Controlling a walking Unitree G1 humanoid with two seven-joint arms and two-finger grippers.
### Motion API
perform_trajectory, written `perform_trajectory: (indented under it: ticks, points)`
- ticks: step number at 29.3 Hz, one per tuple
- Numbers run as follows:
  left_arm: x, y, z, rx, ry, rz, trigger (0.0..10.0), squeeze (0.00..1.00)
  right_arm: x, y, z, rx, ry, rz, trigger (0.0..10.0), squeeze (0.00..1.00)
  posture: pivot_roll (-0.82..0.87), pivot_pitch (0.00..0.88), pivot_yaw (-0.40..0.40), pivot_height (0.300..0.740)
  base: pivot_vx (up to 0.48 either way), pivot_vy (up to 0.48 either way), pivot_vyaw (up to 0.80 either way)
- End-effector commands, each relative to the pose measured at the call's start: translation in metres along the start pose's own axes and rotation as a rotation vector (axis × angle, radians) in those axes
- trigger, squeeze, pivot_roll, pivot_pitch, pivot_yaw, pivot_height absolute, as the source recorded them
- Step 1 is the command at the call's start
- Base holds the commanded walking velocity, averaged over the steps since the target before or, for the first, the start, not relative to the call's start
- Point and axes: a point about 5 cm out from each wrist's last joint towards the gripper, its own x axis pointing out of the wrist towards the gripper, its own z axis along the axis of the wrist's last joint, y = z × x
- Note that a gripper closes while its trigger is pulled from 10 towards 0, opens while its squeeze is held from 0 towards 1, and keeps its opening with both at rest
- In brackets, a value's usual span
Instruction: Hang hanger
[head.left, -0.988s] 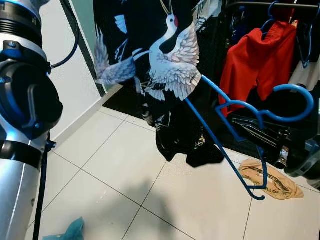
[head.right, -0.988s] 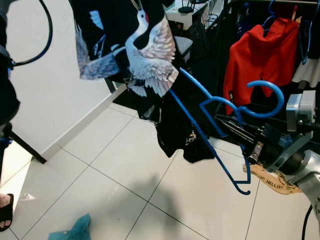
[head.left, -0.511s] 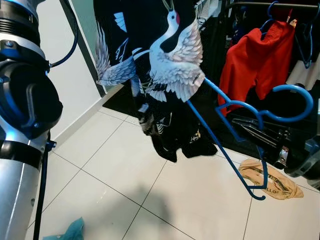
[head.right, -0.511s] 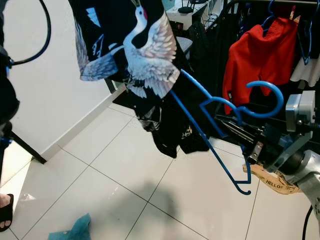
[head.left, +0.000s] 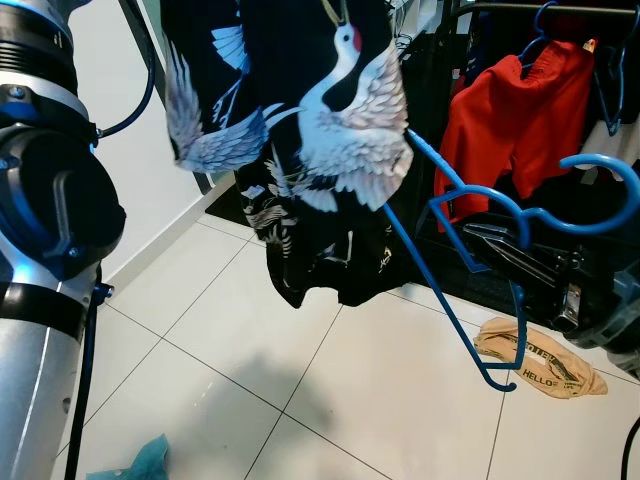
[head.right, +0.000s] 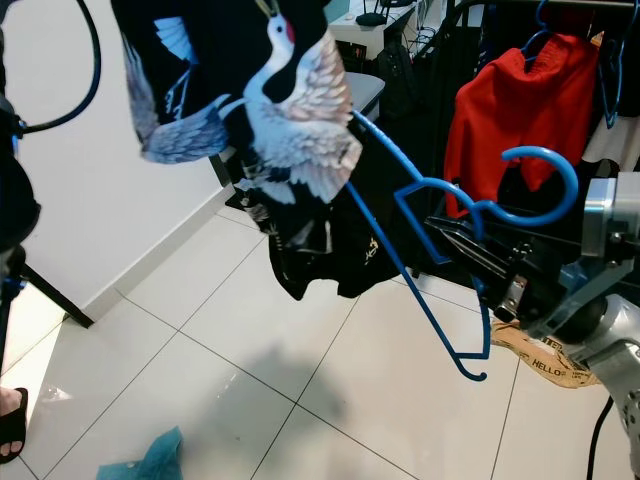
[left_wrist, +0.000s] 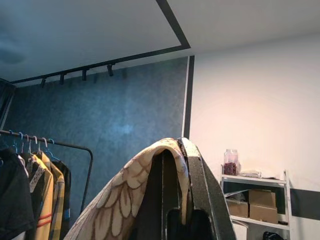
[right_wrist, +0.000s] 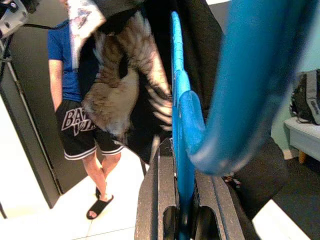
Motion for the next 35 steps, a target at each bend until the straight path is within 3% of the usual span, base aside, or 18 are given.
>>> perform_trajectory:
  ticks: [1,4,20,35]
  points:
    - [-0.001,-0.003,0.002,0.020,0.011,-0.031,10.0,0.00,0.004,0.002,-0.002,0.001,-0.004,-0.001,10.0,0.00,-0.04,0.089,0.128,0.740,0.000,0.000,0.00]
    - [-0.001,-0.003,0.001,0.024,0.022,-0.033,10.0,0.00,0.005,0.001,-0.002,0.003,-0.003,-0.006,10.0,0.00,-0.04,0.089,0.128,0.740,0.000,0.000,0.00]
    - [-0.005,-0.011,-0.013,-0.014,0.093,-0.158,10.0,0.00,0.009,0.006,-0.002,0.057,-0.022,0.037,10.0,0.00,-0.05,0.080,0.127,0.740,0.000,0.000,-0.75]
    - [-0.010,-0.014,-0.011,0.029,0.068,-0.167,10.0,0.00,0.013,0.009,-0.004,0.077,-0.018,0.057,10.0,0.00,-0.05,0.073,0.121,0.740,0.000,0.000,-0.75]
